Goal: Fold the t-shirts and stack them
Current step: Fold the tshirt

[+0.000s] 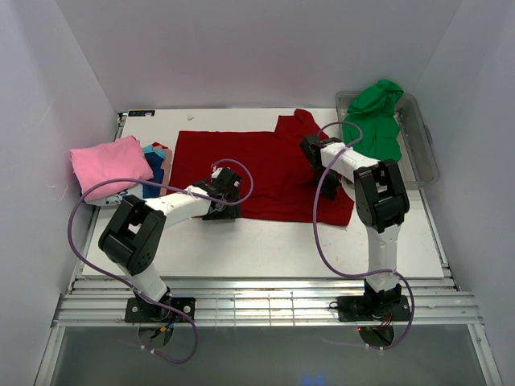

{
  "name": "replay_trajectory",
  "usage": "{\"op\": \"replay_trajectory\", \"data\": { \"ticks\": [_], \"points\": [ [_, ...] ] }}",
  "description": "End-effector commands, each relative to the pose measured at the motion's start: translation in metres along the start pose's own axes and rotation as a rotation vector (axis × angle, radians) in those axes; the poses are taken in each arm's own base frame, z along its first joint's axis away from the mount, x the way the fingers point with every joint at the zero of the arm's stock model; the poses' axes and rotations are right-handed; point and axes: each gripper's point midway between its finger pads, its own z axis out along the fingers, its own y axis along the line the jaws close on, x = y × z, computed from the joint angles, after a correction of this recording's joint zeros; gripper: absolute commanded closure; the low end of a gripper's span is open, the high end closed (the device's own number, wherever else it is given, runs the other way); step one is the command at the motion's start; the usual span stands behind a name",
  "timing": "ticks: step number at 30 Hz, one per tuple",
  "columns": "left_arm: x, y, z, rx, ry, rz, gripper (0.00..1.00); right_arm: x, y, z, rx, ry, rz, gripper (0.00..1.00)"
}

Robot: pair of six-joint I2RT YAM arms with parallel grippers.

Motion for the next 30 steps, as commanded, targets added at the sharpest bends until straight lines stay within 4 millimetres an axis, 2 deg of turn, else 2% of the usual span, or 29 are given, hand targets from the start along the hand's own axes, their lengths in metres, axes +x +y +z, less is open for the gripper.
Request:
{"op": "replay_trajectory", "data": {
  "ticks": [1,3,4,6,7,8,10,13,18,21,22,24,26,30],
  "points": [
    [0.047,0.023,0.006,-0.055,0.157,0.021,0.2,-0.013,-0.001,0.0,0.009,-0.029,-0.013,0.92],
    [0.042,0.019,0.004,-0.039,0.15,0.018,0.2,-0.016,-0.003,-0.006,0.006,-0.049,-0.001,0.92],
    [0.039,0.016,0.003,-0.028,0.145,0.018,0.2,-0.02,-0.007,-0.017,-0.002,-0.079,0.014,0.92],
    [0.027,0.009,-0.004,-0.005,0.121,0.014,0.2,-0.021,-0.013,-0.027,-0.003,-0.106,0.037,0.92],
    [0.022,0.006,-0.007,0.003,0.114,0.012,0.2,-0.024,-0.019,-0.043,-0.01,-0.144,0.055,0.92],
    [0.008,0.0,-0.015,0.025,0.08,0.004,0.2,-0.023,-0.022,-0.048,-0.014,-0.156,0.066,0.92],
    [-0.001,-0.005,-0.023,0.045,0.062,-0.001,0.2,-0.018,-0.029,-0.063,-0.029,-0.181,0.079,0.87],
    [-0.02,-0.014,-0.033,0.07,0.027,-0.006,0.18,-0.005,-0.034,-0.069,-0.038,-0.169,0.077,0.75],
    [-0.031,-0.029,-0.036,0.113,0.026,-0.013,0.17,0.029,-0.033,-0.054,-0.039,-0.084,0.044,0.64],
    [-0.039,-0.044,-0.033,0.144,0.03,-0.008,0.16,0.044,-0.026,-0.046,-0.071,-0.039,0.032,0.63],
    [-0.036,-0.052,-0.029,0.148,0.043,0.008,0.17,0.048,-0.024,-0.044,-0.079,-0.026,0.028,0.63],
    [-0.046,-0.068,-0.03,0.174,0.027,0.031,0.16,0.057,-0.02,-0.039,-0.09,0.006,0.022,0.63],
    [-0.047,-0.085,-0.026,0.191,0.032,0.057,0.16,0.063,-0.018,-0.036,-0.093,0.026,0.023,0.63],
    [-0.044,-0.102,-0.019,0.209,0.053,0.067,0.16,0.07,-0.018,-0.031,-0.089,0.046,0.02,0.63]
  ]
}}
